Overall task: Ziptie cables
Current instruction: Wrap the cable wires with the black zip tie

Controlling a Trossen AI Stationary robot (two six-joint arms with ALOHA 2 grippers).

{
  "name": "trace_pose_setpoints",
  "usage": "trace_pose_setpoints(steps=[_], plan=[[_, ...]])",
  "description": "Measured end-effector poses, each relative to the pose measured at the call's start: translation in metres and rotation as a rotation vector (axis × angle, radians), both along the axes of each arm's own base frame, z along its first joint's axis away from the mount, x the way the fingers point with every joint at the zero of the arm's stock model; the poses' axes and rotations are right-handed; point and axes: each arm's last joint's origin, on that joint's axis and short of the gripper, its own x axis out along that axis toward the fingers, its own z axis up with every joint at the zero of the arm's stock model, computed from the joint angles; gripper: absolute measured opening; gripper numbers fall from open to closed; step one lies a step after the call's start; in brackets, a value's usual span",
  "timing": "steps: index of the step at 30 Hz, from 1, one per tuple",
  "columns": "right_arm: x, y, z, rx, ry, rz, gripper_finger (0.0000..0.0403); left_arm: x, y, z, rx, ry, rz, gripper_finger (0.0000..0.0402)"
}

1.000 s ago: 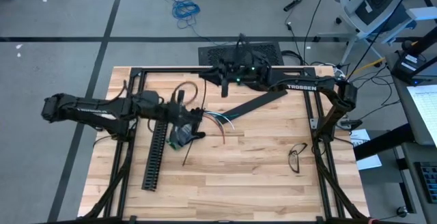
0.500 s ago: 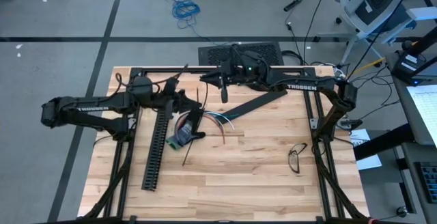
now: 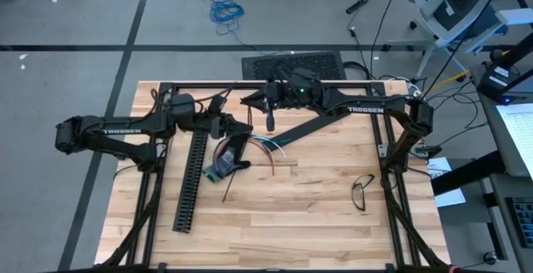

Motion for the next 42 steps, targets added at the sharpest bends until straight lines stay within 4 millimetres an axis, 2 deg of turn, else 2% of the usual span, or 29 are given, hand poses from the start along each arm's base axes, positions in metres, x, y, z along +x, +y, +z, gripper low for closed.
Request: trace_pose_setpoints(steps=[12, 33, 42], plan=[[-0.002, -0.006, 0.003, -0.015, -0.028, -0.011, 0.0000, -0.013, 0.010, 0.009, -0.016, -0.038, 0.055, 0.0001], [0.001, 0.004, 0.010, -0.038, -0.096, 0.042, 0.0000, -0.012, 0.012, 0.008, -0.071, -0.020, 0.065, 0.0001], [0.001, 0.004, 0.009, -0.039, -0.086, 0.008, 0.0000, -0.012, 0.012, 0.011, -0.087, -0.053, 0.061, 0.0001]])
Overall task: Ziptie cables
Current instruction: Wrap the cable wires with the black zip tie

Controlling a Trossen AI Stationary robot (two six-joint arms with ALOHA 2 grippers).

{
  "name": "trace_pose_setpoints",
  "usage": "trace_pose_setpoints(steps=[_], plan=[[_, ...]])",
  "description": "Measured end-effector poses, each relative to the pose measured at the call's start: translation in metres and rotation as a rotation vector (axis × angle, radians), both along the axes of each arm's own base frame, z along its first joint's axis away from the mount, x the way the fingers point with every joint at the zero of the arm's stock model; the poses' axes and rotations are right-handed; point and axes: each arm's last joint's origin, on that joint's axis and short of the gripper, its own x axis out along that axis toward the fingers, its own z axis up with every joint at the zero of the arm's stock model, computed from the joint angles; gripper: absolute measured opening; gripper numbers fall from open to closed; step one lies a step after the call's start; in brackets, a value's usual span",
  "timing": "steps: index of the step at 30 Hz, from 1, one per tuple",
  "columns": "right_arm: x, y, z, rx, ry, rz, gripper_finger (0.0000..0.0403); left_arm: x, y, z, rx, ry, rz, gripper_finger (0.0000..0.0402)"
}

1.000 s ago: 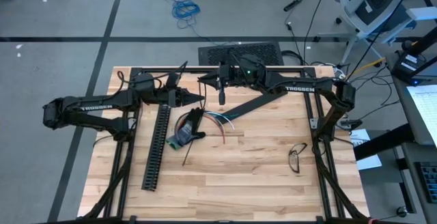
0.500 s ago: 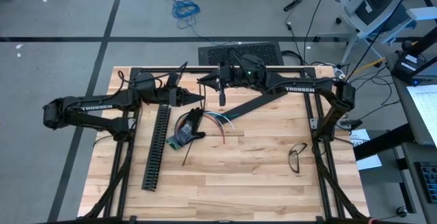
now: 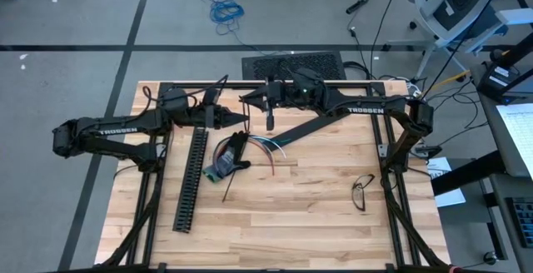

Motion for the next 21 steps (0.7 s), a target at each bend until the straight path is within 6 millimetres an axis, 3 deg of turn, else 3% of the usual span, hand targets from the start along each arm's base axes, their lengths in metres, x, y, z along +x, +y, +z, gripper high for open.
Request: trace_pose_setpoints(steps=[21], plan=[[0.0003, 0.0004, -0.0009, 0.005, 0.009, -0.019, 0.0000, 0.0020, -0.0006, -0.0019, -0.002, 0.011, -0.035, 0.0001]])
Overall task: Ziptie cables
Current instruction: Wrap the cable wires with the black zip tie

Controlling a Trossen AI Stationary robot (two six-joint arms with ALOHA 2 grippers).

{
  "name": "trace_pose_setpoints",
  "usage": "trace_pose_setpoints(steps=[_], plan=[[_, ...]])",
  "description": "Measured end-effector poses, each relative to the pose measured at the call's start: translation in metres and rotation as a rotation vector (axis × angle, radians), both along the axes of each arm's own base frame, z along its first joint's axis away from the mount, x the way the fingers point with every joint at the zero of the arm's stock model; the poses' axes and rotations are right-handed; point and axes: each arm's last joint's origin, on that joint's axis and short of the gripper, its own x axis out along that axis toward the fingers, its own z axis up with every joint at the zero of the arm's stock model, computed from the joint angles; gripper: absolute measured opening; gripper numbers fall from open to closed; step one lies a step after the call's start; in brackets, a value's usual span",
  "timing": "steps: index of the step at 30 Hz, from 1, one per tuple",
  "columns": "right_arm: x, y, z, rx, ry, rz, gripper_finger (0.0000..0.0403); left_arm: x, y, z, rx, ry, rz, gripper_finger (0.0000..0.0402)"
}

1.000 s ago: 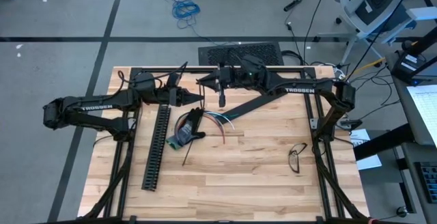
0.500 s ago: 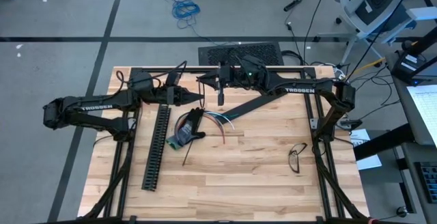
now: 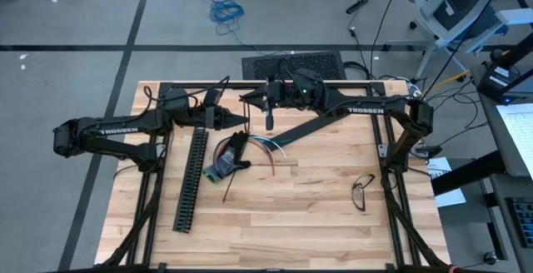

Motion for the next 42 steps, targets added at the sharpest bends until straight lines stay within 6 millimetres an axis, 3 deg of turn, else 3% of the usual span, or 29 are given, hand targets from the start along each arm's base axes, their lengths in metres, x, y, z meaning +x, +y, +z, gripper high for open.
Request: trace_pose_setpoints(steps=[42], plan=[[0.003, 0.015, -0.001, -0.060, 0.009, 0.063, 0.0000, -0.003, 0.002, 0.005, -0.062, -0.038, 0.064, 0.0001]])
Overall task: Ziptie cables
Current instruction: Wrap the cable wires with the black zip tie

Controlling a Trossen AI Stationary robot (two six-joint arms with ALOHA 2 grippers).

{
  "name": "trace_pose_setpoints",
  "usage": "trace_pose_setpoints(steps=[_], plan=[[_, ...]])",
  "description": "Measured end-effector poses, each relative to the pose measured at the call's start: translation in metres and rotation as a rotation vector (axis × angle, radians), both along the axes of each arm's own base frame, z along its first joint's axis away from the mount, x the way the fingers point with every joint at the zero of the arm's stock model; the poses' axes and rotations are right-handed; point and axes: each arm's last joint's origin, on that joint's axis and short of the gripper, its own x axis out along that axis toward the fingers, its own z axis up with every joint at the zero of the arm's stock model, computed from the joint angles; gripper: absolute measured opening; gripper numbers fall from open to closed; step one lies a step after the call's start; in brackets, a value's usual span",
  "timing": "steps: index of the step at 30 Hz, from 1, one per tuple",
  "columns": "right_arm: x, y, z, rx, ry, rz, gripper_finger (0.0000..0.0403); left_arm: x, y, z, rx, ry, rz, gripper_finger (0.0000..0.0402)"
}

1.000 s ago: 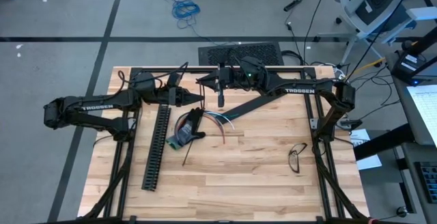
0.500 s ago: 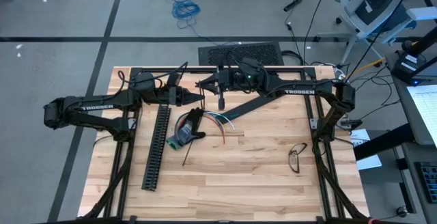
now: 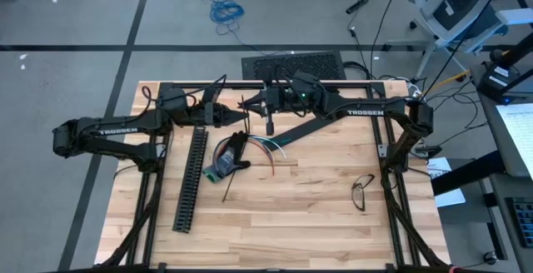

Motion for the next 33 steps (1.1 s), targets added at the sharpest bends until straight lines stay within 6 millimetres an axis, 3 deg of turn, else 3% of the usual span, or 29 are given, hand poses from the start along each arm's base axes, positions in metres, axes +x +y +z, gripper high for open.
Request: trace_pose_setpoints(steps=[7, 19, 24, 33], plan=[[0.0000, -0.0001, 0.0000, 0.000, 0.001, -0.003, 0.0000, -0.0103, 0.0061, 0.0068, -0.010, -0.030, 0.043, 0.0001], [0.0000, -0.0001, -0.0001, 0.000, 0.002, -0.002, 0.0000, -0.0074, 0.0074, 0.0022, 0.070, 0.002, 0.054, 0.0006], [0.0001, 0.0003, 0.0003, -0.001, -0.002, 0.002, 0.0000, -0.0078, 0.0080, 0.0049, 0.080, -0.025, 0.068, 0.0054], [0.0000, 0.0003, 0.0001, 0.000, 0.001, 0.003, 0.0000, -0.0086, 0.0063, 0.0093, 0.094, -0.071, 0.022, 0.0179]])
